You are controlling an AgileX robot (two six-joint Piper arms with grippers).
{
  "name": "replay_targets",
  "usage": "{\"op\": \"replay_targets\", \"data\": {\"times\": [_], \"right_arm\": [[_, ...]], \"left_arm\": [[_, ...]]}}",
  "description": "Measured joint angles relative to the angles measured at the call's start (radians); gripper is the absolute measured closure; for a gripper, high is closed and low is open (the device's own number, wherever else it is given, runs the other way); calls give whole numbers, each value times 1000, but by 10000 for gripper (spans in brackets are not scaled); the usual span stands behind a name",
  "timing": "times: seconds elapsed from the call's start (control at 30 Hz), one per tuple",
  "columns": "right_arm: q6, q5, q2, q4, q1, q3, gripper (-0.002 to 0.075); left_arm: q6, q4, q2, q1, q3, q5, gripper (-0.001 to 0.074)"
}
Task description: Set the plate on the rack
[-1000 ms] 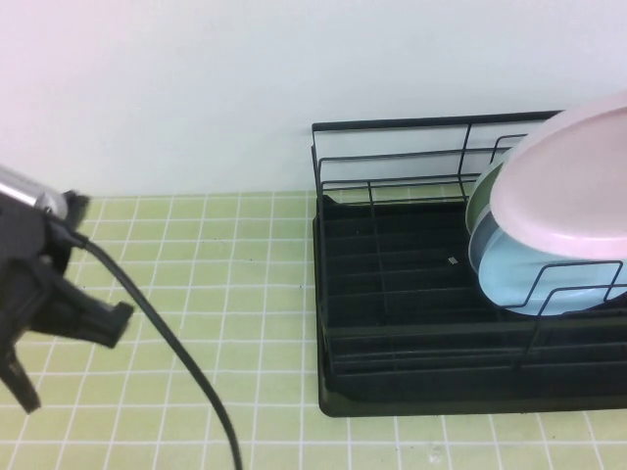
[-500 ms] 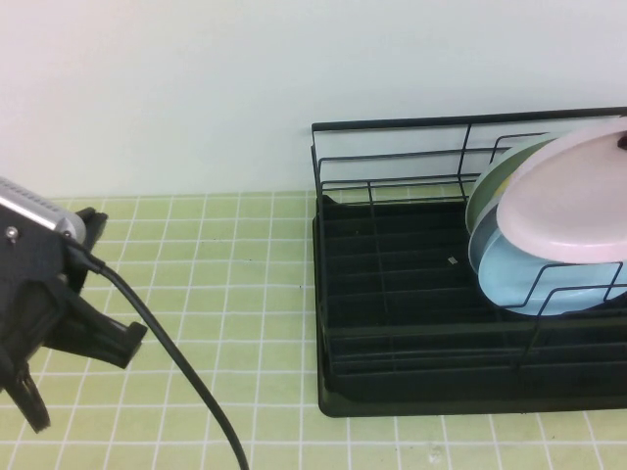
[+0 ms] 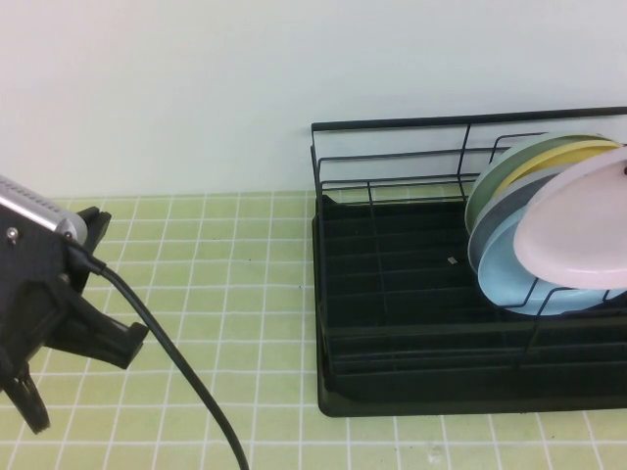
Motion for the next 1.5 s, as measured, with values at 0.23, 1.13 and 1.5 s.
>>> {"op": "replay_targets", "data": {"times": [0.23, 1.13, 1.5], "right_arm": [[0, -33, 0, 8, 0, 0, 626], [34, -23, 106, 34, 0, 0, 602], [91, -15, 110, 56, 0, 0, 400]], "left_arm": [[0, 0, 0, 0, 0, 10, 735], [0, -8, 0, -2, 0, 37, 735], [0, -16, 0, -2, 0, 51, 735]]}}
